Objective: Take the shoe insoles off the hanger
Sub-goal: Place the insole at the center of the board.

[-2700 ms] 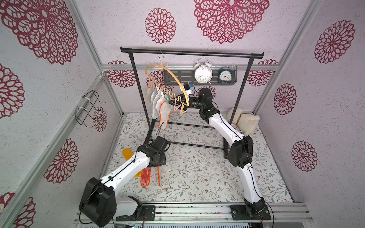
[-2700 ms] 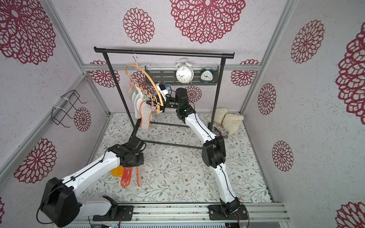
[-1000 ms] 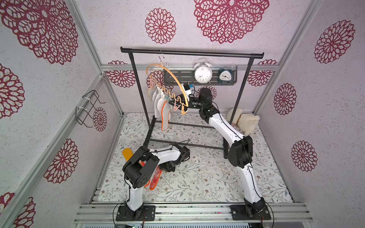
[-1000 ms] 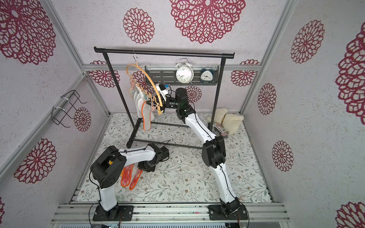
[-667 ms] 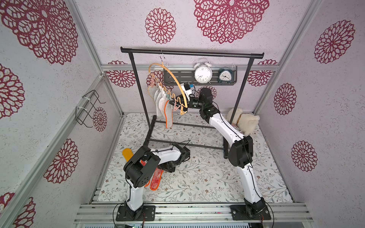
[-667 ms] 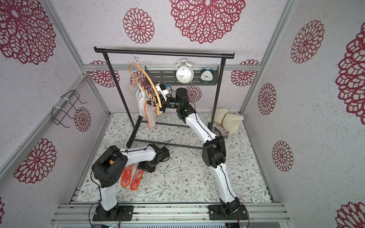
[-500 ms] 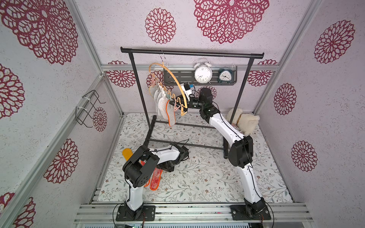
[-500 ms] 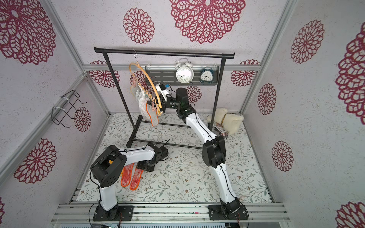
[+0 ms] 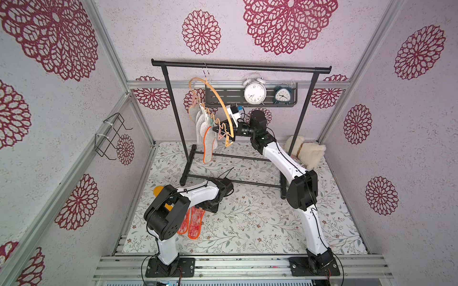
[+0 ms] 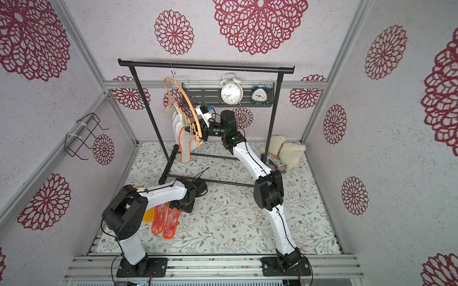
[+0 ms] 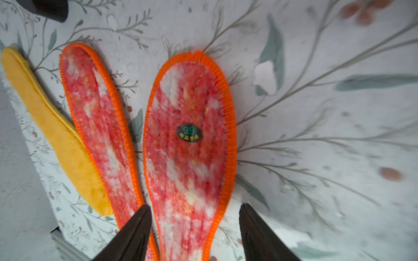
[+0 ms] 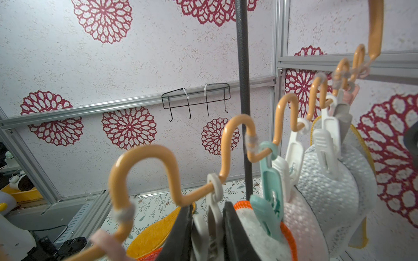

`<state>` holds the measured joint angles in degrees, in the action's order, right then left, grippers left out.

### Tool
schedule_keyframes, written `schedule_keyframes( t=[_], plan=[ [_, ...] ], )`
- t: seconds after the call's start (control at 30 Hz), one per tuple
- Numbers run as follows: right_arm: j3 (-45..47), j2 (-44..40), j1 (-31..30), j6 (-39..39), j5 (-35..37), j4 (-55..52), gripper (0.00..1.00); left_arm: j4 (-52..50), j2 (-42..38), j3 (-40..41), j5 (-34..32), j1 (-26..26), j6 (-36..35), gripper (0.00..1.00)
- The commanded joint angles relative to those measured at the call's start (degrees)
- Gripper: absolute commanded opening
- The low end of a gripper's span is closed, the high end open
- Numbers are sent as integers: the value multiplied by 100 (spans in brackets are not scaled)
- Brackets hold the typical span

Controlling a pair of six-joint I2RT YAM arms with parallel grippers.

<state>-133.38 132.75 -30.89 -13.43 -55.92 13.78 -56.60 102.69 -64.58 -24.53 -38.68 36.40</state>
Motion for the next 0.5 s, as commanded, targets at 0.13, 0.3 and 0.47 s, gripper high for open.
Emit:
schedule_keyframes(
  t=[0.13, 0.3, 0.47],
  plan=[
    [-127, -219, 15, 190, -51, -428, 10, 572, -1278, 415, 1140, 166, -583, 69],
    [-118, -188, 33, 110, -70, -288, 11, 1268, -2585, 962, 3103, 978, -633, 69],
    [-100, -179, 48, 127, -27, -302, 11, 1746, -3625, 1457, 3855, 2083, -473, 68]
  ],
)
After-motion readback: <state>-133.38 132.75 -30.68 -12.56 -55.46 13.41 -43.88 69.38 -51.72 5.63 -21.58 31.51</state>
